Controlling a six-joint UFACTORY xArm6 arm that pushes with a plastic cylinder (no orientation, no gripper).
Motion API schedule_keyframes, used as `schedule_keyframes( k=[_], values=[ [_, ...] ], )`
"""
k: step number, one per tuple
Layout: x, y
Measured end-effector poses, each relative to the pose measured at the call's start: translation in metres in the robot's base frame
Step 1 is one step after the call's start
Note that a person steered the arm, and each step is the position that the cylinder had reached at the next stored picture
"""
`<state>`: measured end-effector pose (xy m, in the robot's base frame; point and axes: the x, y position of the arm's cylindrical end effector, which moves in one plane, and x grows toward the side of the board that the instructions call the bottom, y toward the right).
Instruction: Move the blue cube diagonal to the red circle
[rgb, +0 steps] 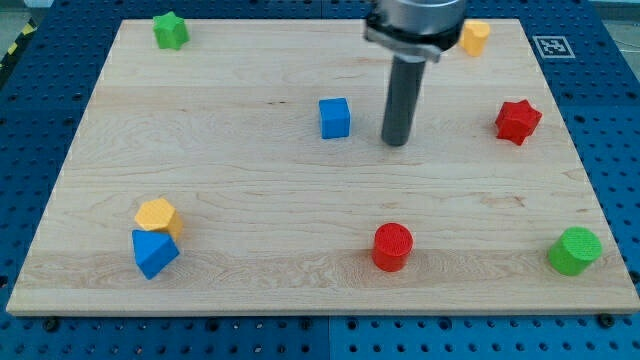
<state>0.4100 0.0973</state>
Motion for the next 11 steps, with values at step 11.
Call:
schedule_keyframes(
  k=[11],
  values=[
    [0.035, -0.169]
  ],
)
